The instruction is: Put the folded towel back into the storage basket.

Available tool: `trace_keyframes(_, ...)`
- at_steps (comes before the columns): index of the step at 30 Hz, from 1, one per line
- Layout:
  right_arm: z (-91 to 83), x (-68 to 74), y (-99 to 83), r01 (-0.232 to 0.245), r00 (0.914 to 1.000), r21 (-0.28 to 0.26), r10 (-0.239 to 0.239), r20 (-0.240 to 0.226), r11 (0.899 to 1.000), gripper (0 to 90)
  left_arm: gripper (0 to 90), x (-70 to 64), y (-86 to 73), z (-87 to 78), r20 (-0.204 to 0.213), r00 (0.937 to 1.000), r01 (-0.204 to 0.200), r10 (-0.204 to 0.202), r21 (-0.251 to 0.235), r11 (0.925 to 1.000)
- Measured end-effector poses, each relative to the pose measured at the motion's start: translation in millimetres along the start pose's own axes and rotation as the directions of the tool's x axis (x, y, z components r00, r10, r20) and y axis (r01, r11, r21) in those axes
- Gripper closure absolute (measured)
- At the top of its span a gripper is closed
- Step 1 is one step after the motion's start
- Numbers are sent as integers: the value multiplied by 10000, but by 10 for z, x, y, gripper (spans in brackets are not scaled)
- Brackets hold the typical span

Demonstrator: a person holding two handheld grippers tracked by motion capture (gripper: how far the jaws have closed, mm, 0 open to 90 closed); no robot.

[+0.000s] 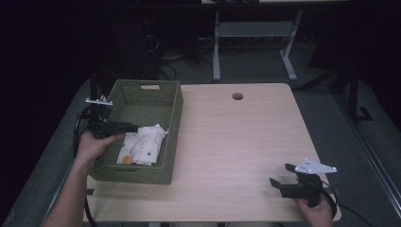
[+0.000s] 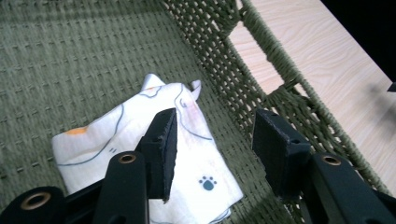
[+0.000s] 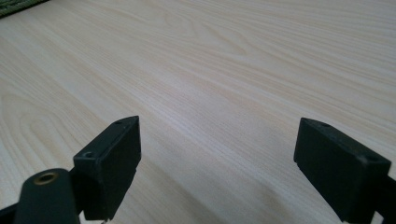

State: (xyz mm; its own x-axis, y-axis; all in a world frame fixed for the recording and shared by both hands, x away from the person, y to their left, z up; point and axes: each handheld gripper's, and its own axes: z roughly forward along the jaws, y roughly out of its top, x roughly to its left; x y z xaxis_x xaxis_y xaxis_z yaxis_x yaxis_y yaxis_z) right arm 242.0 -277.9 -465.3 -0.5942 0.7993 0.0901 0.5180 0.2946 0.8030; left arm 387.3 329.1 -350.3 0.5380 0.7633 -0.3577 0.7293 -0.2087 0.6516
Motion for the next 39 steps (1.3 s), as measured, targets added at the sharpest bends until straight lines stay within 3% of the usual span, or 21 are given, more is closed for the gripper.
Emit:
trace_keyframes(14,-23,-5,-3,-20,10000,-59,20,44,10000,145,455,-188,27,24,97,9994,-341,343,-225,9992)
trace_keyframes(23,-44,14,6,-42,10000,-168,42,18,9999,145,442,-323,45,1,376,9978,-533,552,-493,9974)
trace_keyframes(39,-38,19,6,56,10000,-147,-56,15,9999,145,426,-684,127,85,871,9859,-1385,1430,-562,9888)
